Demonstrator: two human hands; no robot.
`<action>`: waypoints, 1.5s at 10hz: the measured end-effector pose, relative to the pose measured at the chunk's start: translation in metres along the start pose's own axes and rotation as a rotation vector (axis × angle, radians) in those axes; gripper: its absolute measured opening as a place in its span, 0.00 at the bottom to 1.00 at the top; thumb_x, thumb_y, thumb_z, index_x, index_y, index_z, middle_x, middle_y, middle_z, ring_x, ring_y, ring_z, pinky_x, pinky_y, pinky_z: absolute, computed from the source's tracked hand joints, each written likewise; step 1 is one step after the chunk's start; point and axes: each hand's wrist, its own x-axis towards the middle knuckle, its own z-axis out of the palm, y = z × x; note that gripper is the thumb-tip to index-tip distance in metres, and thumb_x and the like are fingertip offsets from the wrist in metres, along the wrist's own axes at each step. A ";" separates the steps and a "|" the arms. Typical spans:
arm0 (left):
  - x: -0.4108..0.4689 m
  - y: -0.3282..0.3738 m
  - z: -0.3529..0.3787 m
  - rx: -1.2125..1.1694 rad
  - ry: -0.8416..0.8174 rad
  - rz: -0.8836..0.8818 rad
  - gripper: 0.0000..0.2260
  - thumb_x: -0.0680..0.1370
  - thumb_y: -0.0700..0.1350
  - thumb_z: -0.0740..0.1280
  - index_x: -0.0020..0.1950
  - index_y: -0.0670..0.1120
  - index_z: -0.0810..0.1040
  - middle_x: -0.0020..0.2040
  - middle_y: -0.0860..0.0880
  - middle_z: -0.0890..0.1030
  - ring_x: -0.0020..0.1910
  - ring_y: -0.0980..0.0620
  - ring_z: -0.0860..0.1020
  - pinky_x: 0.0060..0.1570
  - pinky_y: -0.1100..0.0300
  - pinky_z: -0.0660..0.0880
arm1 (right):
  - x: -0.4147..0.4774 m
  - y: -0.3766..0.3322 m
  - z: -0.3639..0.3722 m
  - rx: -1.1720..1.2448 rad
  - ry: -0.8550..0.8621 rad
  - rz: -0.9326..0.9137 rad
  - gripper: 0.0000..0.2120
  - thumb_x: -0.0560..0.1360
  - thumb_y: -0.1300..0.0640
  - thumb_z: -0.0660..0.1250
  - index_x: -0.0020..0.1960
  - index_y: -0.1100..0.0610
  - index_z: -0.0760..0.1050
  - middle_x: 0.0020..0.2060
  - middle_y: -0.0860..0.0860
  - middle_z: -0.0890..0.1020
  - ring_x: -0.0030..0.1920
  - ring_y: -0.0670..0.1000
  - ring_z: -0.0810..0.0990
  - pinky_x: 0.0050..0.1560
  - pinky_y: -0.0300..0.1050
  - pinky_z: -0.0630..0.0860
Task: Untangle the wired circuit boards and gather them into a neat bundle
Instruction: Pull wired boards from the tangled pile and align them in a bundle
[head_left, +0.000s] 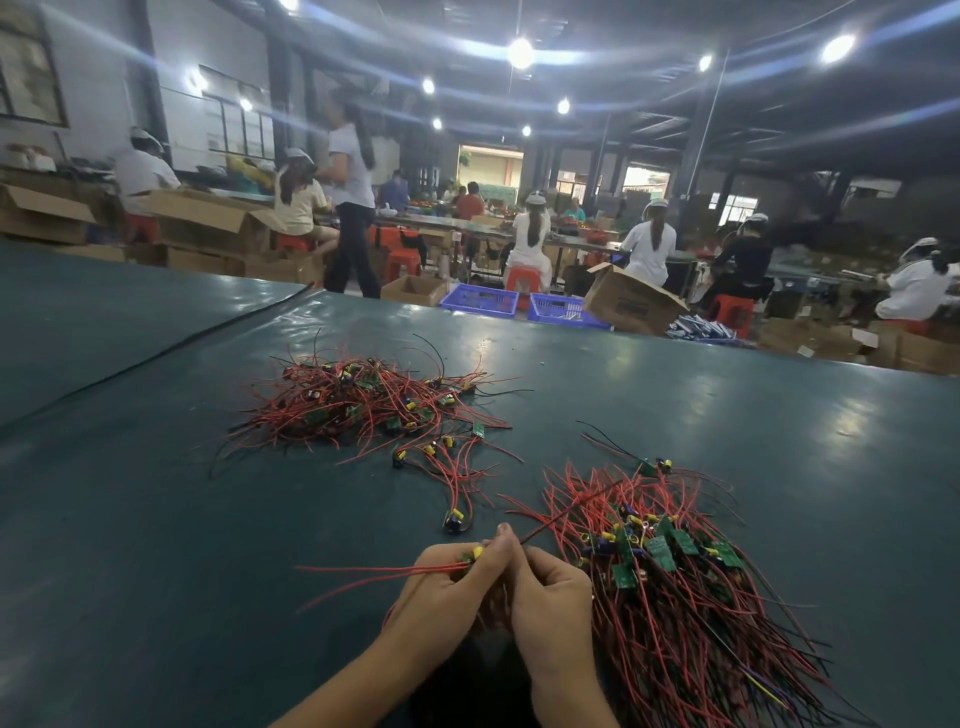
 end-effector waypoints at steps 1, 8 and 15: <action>0.003 -0.014 0.002 0.067 -0.040 0.074 0.22 0.67 0.71 0.60 0.26 0.56 0.79 0.28 0.54 0.79 0.33 0.52 0.76 0.46 0.48 0.75 | 0.005 -0.002 -0.003 0.020 0.054 0.063 0.14 0.76 0.56 0.69 0.35 0.60 0.85 0.33 0.60 0.82 0.34 0.57 0.79 0.41 0.50 0.77; 0.004 0.004 -0.004 -0.127 -0.087 0.297 0.18 0.79 0.51 0.65 0.31 0.43 0.76 0.27 0.46 0.75 0.26 0.52 0.73 0.29 0.63 0.71 | -0.001 -0.006 0.003 0.022 -0.008 -0.074 0.16 0.75 0.55 0.70 0.36 0.67 0.80 0.28 0.66 0.76 0.32 0.53 0.74 0.31 0.44 0.73; 0.008 0.009 -0.016 -0.224 -0.158 0.120 0.22 0.70 0.63 0.68 0.24 0.49 0.70 0.24 0.48 0.71 0.25 0.50 0.70 0.30 0.61 0.70 | -0.004 -0.014 -0.003 -0.009 -0.105 -0.153 0.21 0.70 0.41 0.64 0.29 0.56 0.79 0.20 0.47 0.70 0.21 0.42 0.66 0.24 0.33 0.63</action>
